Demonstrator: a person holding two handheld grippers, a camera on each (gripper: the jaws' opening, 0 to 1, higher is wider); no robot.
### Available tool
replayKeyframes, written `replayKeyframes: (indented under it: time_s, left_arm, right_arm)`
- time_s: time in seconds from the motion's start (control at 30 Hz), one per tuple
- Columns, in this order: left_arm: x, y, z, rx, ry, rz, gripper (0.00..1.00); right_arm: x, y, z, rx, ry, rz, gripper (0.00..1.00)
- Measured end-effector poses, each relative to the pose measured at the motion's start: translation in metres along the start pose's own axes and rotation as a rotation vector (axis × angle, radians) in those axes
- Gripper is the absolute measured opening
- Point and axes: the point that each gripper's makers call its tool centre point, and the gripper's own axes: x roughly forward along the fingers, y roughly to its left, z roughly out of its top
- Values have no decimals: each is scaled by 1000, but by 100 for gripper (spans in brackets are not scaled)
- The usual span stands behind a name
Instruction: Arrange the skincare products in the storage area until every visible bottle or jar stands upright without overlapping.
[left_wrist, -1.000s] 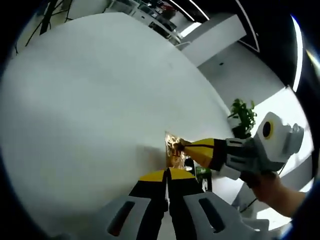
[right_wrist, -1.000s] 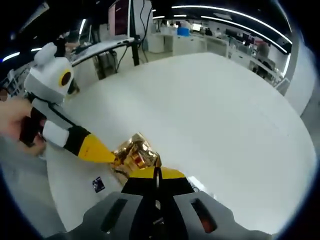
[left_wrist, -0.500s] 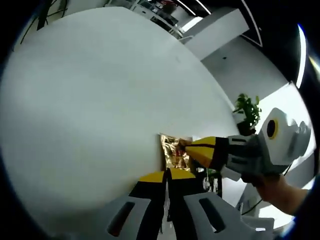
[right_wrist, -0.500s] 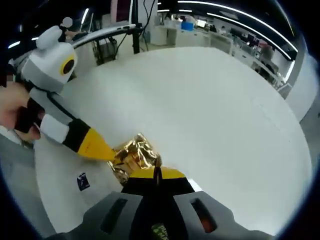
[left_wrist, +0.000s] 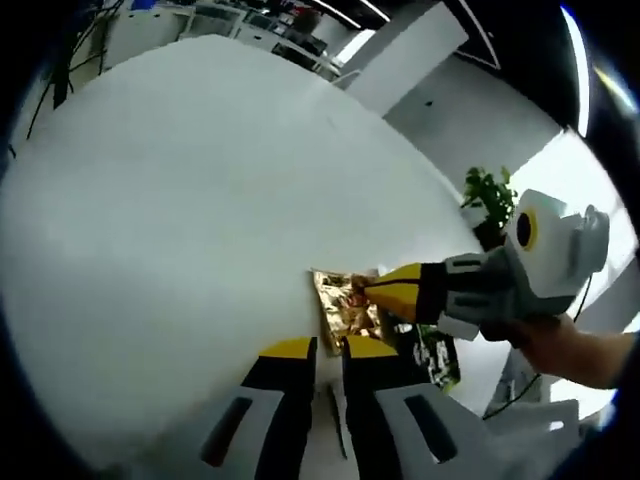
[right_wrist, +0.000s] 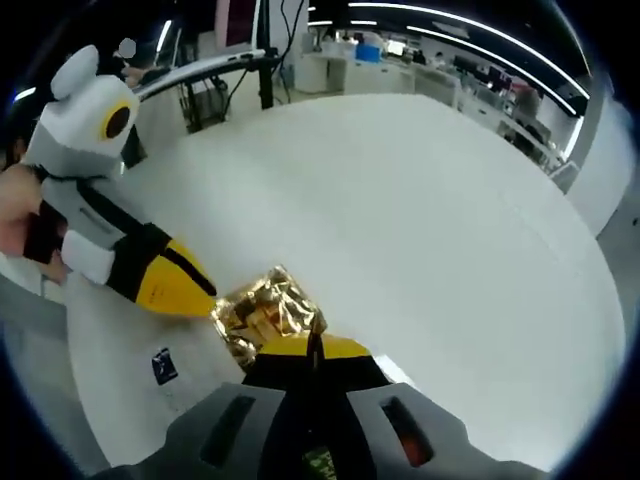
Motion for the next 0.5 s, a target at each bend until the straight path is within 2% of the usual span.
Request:
replayKeyframes:
  time_s: [0.1,0.23,0.27,0.33,0.4,0.5]
  left_arm:
    - [0,0,12,143,-53,2,15]
    - [1,-16,26,303,-108,-31,13]
    - [5,-20,30,372,-118,-38,13]
    - [12,-23,30,469,-102,-46,11]
    - [21,-25,24,544,-59,-45,10]
    - [30,-22,16,647,11,8,11]
  right_arm:
    - [0,0,0,-2,-2,-2,1]
    - [0,0,0,-2,-2,1,1]
    - [0,0,0,-3,-2,3,1]
    - [0,0,0,-2,0,5,1]
    - [1,0,0,0,2,7,1]
    - [1,0,0,-1,1,8,1]
